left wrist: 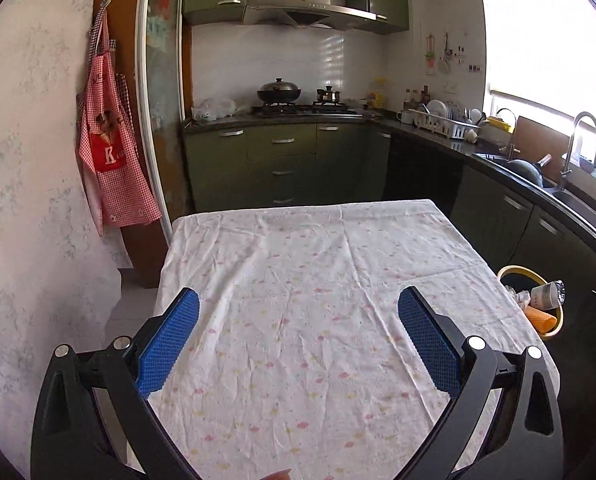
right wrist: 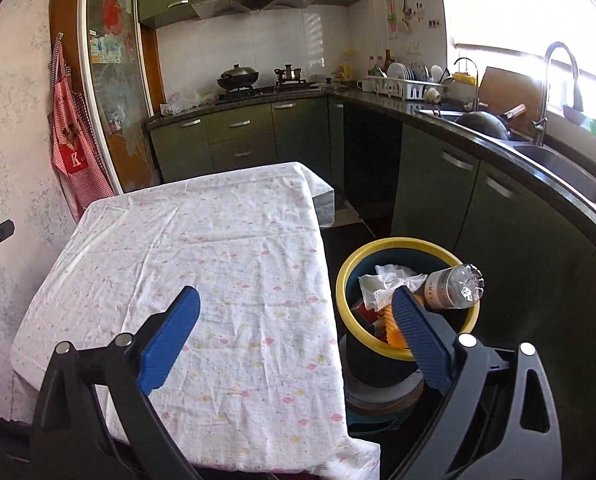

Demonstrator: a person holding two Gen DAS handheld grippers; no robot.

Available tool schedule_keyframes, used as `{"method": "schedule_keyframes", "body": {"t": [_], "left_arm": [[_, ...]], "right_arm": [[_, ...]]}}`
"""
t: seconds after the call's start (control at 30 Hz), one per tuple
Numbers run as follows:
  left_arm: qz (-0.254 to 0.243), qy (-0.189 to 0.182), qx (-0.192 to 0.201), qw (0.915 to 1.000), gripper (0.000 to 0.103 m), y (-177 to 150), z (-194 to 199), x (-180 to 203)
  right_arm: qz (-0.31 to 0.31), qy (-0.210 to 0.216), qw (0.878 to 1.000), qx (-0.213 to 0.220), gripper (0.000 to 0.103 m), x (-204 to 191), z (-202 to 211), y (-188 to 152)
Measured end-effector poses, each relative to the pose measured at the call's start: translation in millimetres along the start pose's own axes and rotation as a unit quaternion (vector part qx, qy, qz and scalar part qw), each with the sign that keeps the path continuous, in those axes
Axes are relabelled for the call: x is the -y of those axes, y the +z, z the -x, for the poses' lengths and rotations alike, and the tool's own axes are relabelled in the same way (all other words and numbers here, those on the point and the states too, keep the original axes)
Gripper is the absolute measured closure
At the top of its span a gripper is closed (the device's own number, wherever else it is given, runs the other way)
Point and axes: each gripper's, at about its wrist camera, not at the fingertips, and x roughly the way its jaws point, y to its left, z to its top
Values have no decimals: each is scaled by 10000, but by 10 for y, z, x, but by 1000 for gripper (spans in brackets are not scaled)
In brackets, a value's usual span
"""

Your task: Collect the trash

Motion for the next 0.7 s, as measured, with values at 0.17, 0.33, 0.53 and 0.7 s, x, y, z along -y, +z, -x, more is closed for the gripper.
{"method": "schedule_keyframes", "body": {"t": [0.17,0.33,0.53,0.7], "left_arm": [[52,-181,228,9996,5,-117,311,-85],[45,-294,311,9991,5,-161,438,-16],[60,-344,295,9990,5,-208,493,30],[11,-334,275,9991,5,-205,487,53]], "right_arm": [[122,-117,9997,164,7,-103,172,-15],[209,-219,9991,301,7,-164,262,-47],[199,-207,9989,375,7,-166,303,-52],[183,-193,9989,373,7,-168,304,-50]]}}
